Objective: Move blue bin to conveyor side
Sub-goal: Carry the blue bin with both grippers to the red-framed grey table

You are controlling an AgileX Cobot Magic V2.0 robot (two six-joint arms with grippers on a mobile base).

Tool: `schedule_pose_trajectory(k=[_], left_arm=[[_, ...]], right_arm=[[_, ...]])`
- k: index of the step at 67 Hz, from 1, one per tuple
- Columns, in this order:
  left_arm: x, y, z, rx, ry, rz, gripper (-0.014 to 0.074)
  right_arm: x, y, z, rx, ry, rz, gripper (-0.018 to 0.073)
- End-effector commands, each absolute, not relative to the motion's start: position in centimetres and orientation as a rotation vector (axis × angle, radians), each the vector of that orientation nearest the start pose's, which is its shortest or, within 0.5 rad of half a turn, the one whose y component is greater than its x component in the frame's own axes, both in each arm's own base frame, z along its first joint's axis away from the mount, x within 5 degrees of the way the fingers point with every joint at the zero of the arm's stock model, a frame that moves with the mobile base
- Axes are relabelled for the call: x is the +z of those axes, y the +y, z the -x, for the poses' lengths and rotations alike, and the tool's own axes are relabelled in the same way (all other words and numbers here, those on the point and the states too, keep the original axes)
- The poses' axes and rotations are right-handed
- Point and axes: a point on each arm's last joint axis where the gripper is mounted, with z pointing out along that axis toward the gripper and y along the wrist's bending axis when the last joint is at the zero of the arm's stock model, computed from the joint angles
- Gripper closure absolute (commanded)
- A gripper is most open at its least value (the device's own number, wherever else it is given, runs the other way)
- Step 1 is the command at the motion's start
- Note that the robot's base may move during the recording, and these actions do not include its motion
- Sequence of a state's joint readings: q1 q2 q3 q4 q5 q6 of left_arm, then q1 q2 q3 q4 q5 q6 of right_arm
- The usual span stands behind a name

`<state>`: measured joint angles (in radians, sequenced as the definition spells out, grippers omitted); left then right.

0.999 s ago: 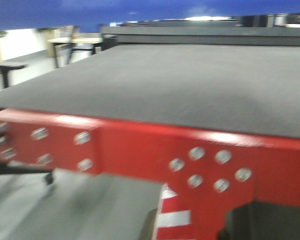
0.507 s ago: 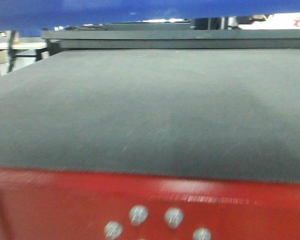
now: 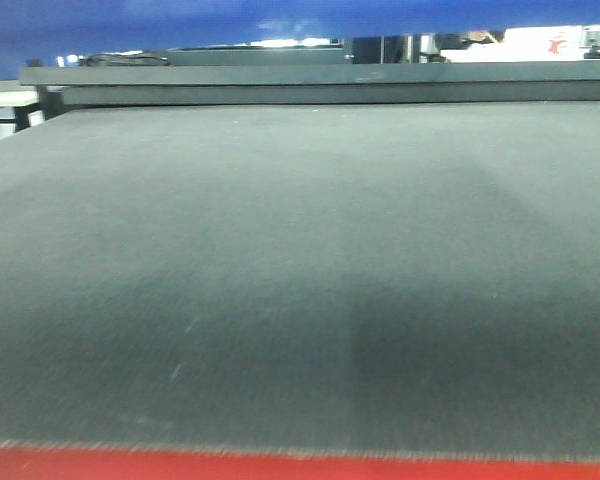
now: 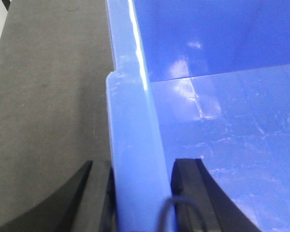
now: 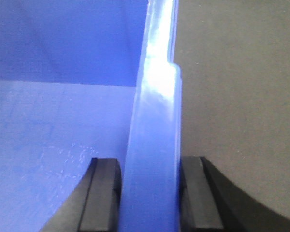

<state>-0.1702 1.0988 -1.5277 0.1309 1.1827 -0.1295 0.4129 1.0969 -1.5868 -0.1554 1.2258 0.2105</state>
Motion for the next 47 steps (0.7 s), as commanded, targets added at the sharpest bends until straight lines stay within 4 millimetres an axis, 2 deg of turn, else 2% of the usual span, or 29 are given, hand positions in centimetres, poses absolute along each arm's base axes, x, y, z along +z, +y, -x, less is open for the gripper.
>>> schedule_pose_trajectory(k=[1,47], left_arm=[[49.23,-1.82,-18.03,0.030,2.114,-0.053,0.0615],[49.23,-1.82,-18.03,0.030,2.114,-0.053,0.0615]], right_arm=[[50.83,5.21,-16.37,0.118,2.063,0.198,0.0639],[50.83,5.21,-16.37,0.118,2.063,0.198,0.0639]])
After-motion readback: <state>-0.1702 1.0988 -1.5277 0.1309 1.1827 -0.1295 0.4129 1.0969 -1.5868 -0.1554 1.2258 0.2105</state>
